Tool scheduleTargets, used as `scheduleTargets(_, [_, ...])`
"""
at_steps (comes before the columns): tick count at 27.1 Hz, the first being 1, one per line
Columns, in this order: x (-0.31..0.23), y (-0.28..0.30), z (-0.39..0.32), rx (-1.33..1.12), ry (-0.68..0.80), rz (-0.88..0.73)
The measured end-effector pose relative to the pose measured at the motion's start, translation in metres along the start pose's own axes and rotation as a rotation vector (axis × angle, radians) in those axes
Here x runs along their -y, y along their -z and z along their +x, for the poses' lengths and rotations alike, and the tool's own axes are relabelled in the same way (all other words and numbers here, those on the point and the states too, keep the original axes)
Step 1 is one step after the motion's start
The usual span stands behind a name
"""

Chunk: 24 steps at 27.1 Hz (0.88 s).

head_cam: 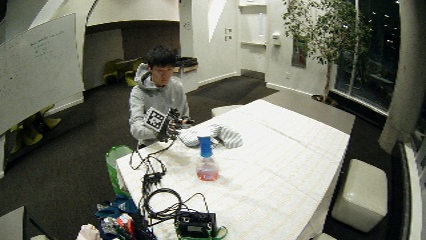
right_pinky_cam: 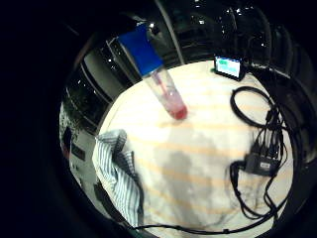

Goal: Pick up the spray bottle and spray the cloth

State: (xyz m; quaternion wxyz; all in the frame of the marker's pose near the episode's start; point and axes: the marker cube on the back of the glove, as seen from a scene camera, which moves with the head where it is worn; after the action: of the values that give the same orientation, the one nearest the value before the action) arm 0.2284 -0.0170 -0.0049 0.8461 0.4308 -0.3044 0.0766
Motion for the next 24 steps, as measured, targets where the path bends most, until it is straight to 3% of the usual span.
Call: scheduleTargets(24, [0.098,-0.072,0.061,0.317,-0.226,0.011])
